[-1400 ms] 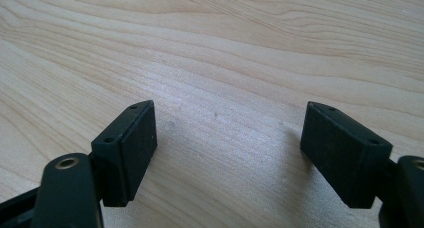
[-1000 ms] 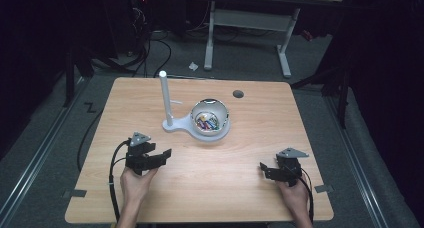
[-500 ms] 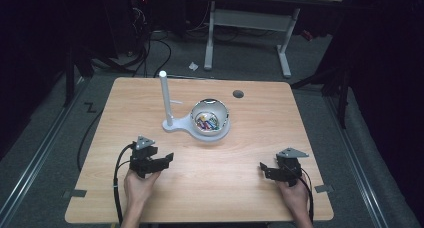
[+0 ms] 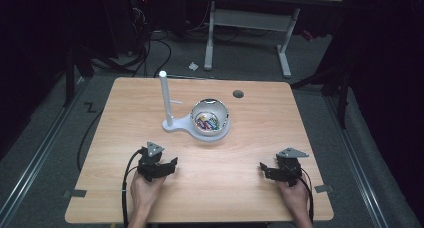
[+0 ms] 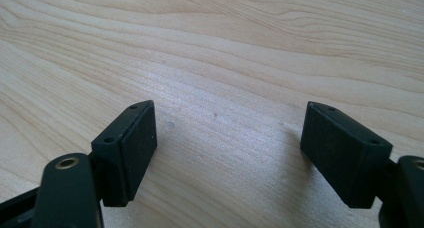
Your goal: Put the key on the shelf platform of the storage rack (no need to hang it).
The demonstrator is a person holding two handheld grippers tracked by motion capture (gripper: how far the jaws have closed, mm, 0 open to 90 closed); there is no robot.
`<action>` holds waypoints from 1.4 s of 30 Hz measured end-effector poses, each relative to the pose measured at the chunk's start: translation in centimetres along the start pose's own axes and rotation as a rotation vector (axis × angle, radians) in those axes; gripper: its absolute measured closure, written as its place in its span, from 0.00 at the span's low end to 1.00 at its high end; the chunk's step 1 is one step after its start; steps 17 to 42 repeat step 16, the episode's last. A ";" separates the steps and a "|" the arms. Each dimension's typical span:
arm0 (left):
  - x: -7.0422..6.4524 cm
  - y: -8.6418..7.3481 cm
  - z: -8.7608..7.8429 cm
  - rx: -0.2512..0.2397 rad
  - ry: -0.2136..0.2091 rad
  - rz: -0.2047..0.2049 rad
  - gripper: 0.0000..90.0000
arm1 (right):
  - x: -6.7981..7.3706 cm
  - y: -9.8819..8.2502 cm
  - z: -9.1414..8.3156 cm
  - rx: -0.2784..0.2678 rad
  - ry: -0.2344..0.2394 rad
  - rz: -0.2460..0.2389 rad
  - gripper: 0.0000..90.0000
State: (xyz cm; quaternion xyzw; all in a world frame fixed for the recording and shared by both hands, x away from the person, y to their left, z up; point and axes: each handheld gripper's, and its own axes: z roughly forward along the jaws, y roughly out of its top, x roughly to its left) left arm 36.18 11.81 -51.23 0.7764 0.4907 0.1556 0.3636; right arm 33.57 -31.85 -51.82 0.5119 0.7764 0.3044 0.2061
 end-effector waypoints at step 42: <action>-0.8 -0.7 1.4 0.001 0.059 0.049 0.34 | 0.0 0.0 0.0 -0.001 -0.001 -0.001 0.25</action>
